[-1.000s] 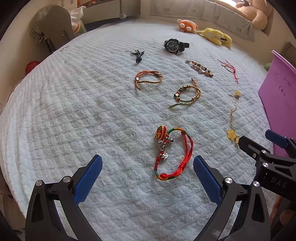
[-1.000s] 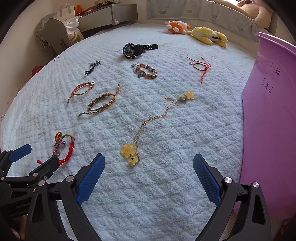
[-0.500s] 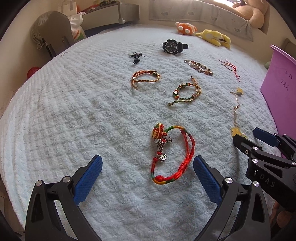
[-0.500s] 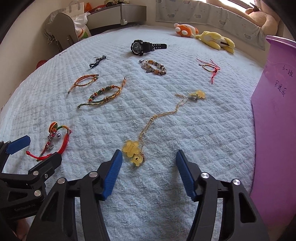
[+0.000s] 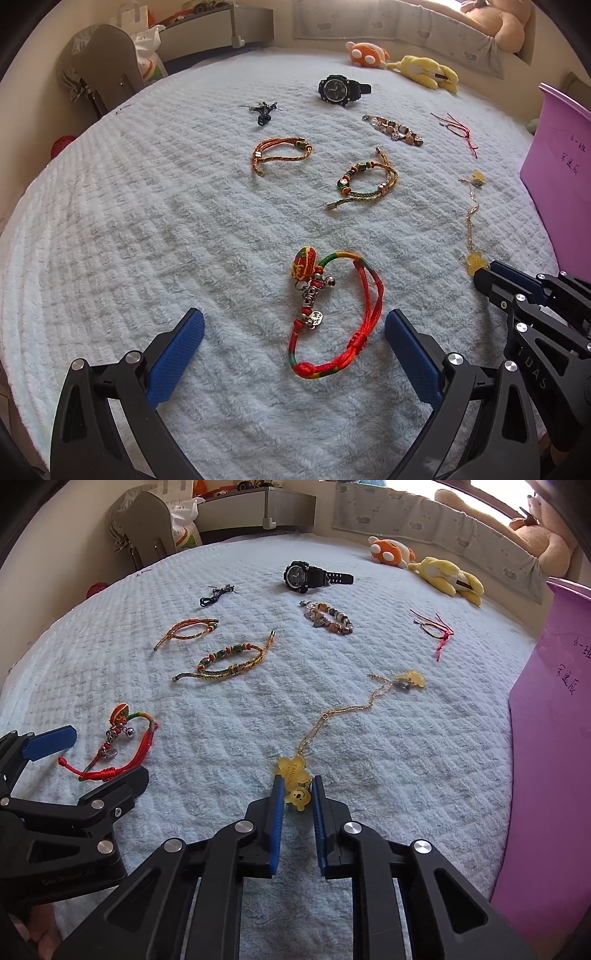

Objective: Organize jewelry
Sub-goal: 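Lower the right gripper onto the yellow charm of the gold necklace and grasp, then lower the left gripper onto the red string bracelet and grasp it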

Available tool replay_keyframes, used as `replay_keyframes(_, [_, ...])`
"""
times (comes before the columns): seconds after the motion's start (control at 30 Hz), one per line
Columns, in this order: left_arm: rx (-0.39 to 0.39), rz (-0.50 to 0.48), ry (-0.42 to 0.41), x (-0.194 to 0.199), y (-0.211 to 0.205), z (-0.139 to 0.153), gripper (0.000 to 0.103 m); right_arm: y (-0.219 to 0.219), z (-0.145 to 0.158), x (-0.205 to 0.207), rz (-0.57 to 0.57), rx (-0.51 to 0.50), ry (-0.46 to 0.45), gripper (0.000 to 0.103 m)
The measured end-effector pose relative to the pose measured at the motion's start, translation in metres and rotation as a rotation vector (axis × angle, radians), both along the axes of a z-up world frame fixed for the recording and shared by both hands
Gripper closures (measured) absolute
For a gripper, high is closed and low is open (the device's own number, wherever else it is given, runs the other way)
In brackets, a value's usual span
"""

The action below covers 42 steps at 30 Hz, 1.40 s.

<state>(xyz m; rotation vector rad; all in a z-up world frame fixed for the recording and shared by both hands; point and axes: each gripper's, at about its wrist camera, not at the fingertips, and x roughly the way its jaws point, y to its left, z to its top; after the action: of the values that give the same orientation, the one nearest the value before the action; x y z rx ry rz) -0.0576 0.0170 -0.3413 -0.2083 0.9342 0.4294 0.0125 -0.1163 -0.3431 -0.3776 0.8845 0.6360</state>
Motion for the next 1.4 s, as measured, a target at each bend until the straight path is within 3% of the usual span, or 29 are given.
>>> replay_keyframes(0.33, [0.004, -0.019, 0.0, -0.003, -0.003, 0.001, 0.026, -0.015, 0.009, -0.008, -0.036, 0.048, 0.005, 0.09])
replay_keyframes(0.47, [-0.003, -0.038, 0.004, -0.004, -0.005, 0.004, 0.038, -0.019, 0.014, -0.01, -0.054, 0.057, 0.026, 0.09])
replay_keyframes(0.7, [-0.029, -0.059, 0.027, -0.003, -0.003, 0.012, 0.073, -0.02, 0.02, -0.014, -0.069, 0.045, 0.045, 0.09])
replay_keyframes(0.87, [-0.058, -0.077, 0.04, -0.006, 0.0, 0.02, 0.089, -0.022, 0.034, -0.015, -0.084, 0.048, 0.047, 0.09])
replay_keyframes(1.13, [-0.079, -0.125, 0.036, -0.007, -0.001, 0.049, 0.095, -0.02, 0.066, -0.02, -0.095, 0.052, 0.057, 0.09])
replay_keyframes(1.4, [-0.087, -0.176, 0.011, -0.006, 0.005, 0.102, 0.096, -0.019, 0.123, -0.025, -0.119, 0.081, 0.063, 0.09])
